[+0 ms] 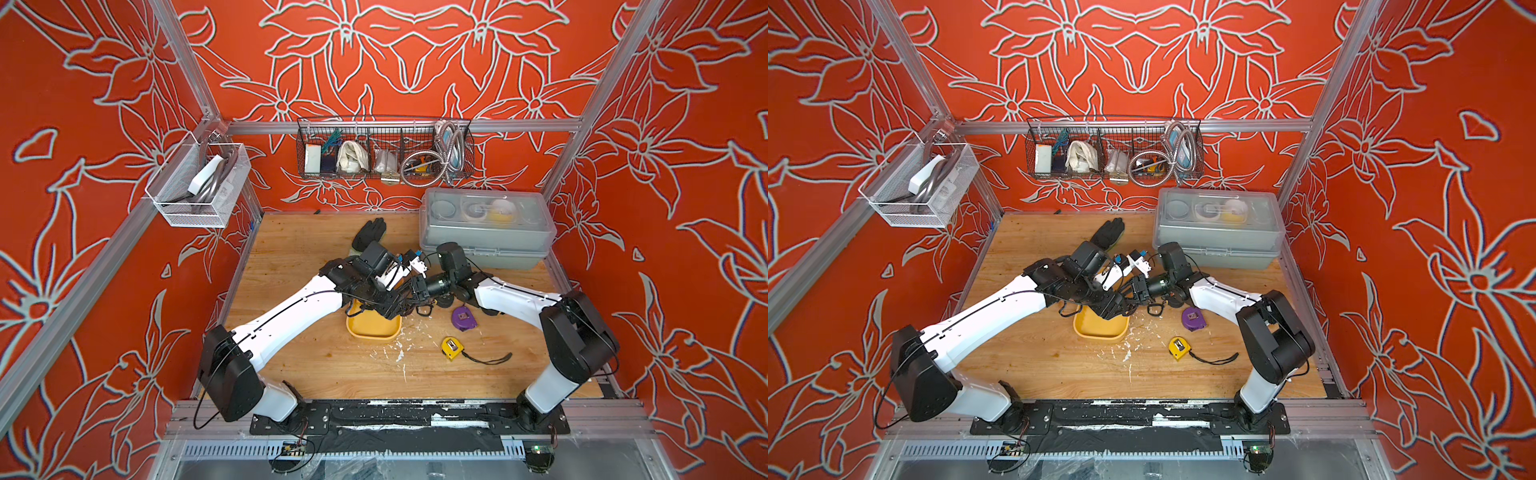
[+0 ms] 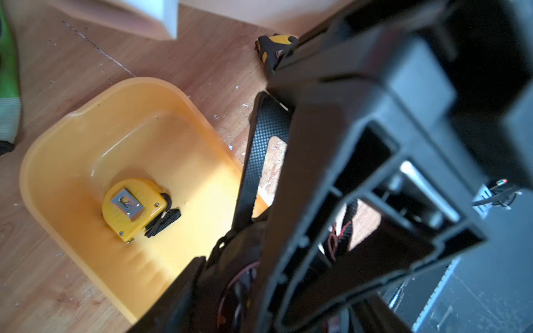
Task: Take the tape measure out of the storage box
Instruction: Place the tape measure at the center of the board.
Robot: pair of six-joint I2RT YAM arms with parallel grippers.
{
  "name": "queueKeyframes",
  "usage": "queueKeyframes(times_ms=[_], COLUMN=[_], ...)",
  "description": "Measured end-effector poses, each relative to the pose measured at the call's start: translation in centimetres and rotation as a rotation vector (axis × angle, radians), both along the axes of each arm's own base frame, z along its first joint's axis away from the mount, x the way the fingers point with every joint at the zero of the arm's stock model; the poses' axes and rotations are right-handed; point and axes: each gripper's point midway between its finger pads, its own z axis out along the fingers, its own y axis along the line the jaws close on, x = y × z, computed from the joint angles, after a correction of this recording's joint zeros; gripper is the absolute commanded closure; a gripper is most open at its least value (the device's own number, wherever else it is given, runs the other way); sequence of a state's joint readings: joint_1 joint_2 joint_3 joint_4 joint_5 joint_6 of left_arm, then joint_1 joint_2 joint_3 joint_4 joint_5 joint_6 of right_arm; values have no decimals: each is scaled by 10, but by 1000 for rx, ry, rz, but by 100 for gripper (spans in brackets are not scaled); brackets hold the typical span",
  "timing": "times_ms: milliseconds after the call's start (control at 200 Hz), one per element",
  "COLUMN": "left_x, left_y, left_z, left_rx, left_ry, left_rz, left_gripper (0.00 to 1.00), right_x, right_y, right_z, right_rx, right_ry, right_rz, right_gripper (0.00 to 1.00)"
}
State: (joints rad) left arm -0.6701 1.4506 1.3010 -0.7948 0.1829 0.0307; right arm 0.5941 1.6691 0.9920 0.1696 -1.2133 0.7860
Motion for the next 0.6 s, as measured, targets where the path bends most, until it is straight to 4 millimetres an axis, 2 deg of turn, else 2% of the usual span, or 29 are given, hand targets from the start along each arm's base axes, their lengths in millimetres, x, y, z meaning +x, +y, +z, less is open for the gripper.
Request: queueKeyframes(times_ms=[55, 125, 205, 270, 435, 516, 601], left_x=[1, 2, 3, 8, 18, 25, 37], left_y=[1, 2, 2, 1, 5, 6, 20], left_z=[0, 0, -1, 1, 7, 14, 18], left_rx=[5, 11, 17, 10, 9, -14, -12], left_ry=[-5, -10, -13, -27, -68, -86, -100], left_rz=[5, 9, 12, 28, 83, 121, 198], left_gripper=[43, 37, 15, 2, 1, 1, 1], right_x=[1, 2, 3, -1, 10, 21, 33], right_y=[1, 1, 1, 2, -10, -31, -64], right_z=[0, 0, 0, 2, 1, -7, -20], right_rx=[-1, -2, -3, 7, 19, 8, -20], right_ry=[4, 10, 16, 17, 9, 23, 59], right_rz=[-1, -3, -5, 15, -18, -80, -170], right_gripper=[90, 90, 90, 90, 89, 89, 89])
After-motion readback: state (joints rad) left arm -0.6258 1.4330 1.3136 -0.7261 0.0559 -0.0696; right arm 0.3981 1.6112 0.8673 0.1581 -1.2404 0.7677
